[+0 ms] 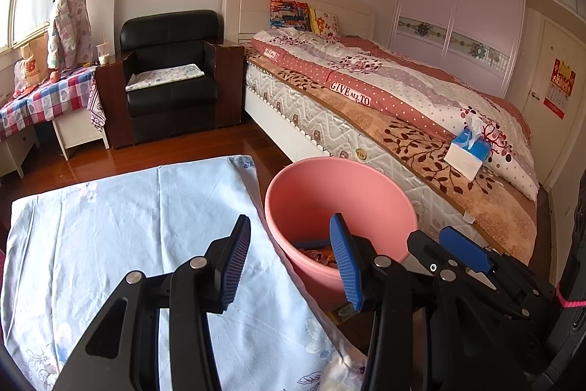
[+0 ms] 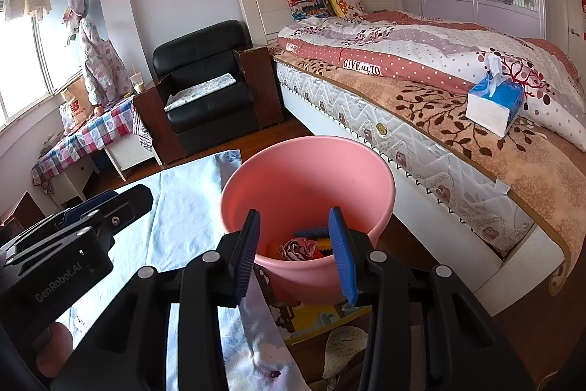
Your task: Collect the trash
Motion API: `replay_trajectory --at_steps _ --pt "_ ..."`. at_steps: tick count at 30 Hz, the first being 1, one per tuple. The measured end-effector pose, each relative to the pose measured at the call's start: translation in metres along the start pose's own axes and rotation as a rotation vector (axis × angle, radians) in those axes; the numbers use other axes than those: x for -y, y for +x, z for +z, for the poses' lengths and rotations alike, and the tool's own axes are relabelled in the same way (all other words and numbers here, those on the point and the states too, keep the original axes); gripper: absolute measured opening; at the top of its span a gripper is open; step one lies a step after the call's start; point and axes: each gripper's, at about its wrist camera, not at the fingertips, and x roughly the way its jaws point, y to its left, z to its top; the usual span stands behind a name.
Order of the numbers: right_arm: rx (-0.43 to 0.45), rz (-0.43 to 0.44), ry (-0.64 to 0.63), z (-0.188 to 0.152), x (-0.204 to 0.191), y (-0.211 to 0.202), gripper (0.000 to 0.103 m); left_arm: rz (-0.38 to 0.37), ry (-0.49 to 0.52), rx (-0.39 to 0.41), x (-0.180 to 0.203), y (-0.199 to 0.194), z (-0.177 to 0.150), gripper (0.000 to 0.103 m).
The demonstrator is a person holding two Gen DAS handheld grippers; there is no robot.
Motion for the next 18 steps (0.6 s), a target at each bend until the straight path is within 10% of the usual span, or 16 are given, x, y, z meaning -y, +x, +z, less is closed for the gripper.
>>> replay_trajectory --at_steps 18 --pt "-0.003 0.0 0.001 0.0015 0.0006 0.0003 0.04 -0.001 -0.001 -0.004 0.0006 0.0006 0.0 0.045"
